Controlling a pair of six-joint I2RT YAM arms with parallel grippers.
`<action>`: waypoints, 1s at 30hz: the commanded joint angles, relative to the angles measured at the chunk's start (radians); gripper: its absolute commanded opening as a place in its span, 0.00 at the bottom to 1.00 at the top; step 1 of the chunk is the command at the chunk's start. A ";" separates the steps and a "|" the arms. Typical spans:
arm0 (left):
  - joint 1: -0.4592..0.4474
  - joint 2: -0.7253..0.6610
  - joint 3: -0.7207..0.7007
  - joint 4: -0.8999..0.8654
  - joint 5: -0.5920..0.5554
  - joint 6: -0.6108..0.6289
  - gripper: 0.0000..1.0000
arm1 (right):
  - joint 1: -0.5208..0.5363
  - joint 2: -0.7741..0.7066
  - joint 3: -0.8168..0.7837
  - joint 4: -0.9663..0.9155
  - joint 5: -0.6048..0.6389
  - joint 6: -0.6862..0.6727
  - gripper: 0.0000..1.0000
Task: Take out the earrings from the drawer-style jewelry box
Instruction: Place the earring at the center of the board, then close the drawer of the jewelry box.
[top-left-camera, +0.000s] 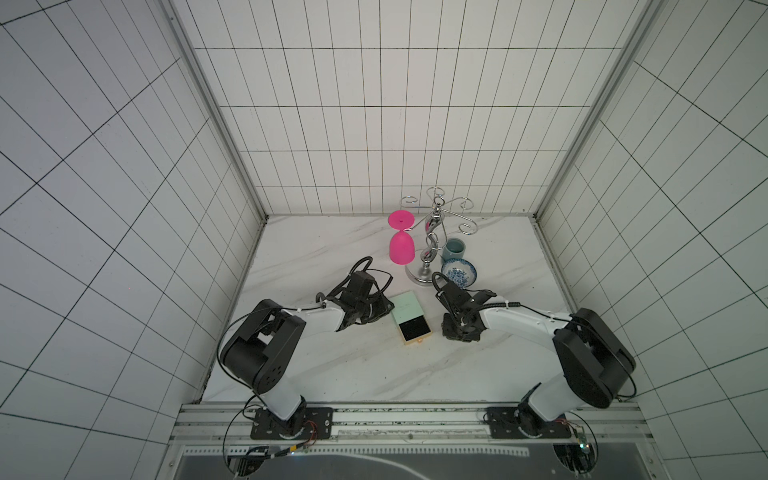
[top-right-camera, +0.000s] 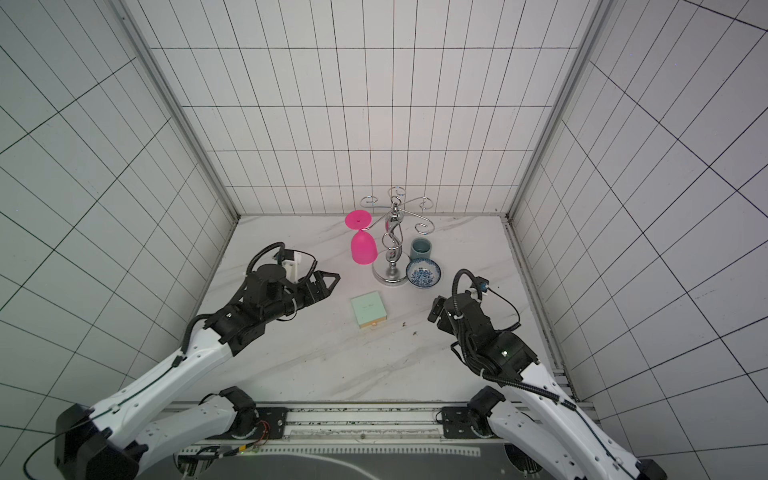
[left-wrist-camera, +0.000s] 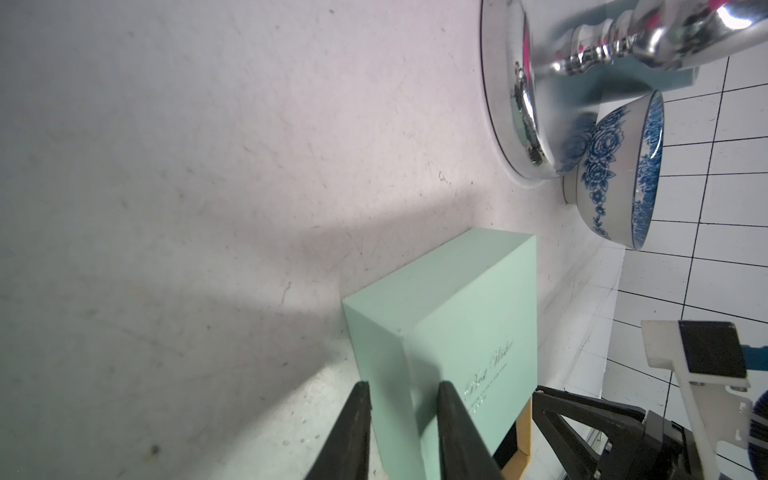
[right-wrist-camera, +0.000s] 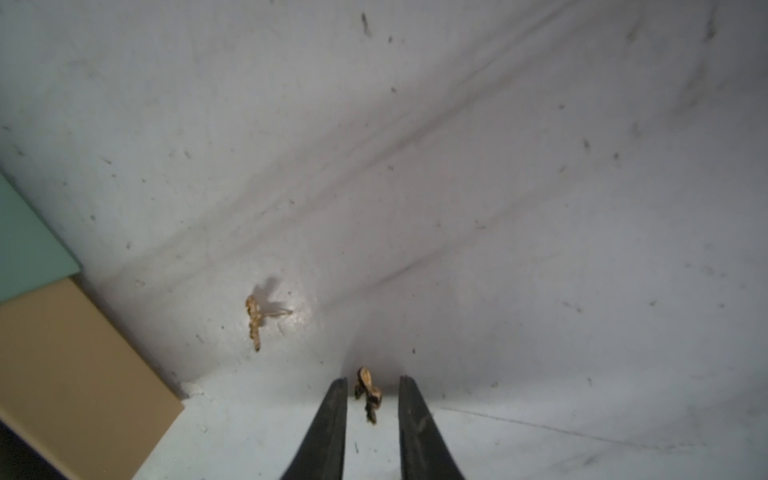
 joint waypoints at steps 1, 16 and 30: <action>-0.009 0.003 0.019 -0.024 -0.011 0.009 0.28 | -0.011 -0.003 -0.007 -0.022 0.006 -0.007 0.27; -0.015 0.012 0.028 -0.022 -0.013 0.007 0.28 | 0.202 -0.242 -0.036 0.122 0.060 -0.121 0.18; -0.018 0.022 0.038 -0.036 -0.016 0.019 0.28 | 0.276 -0.119 -0.110 0.211 -0.023 -0.106 0.10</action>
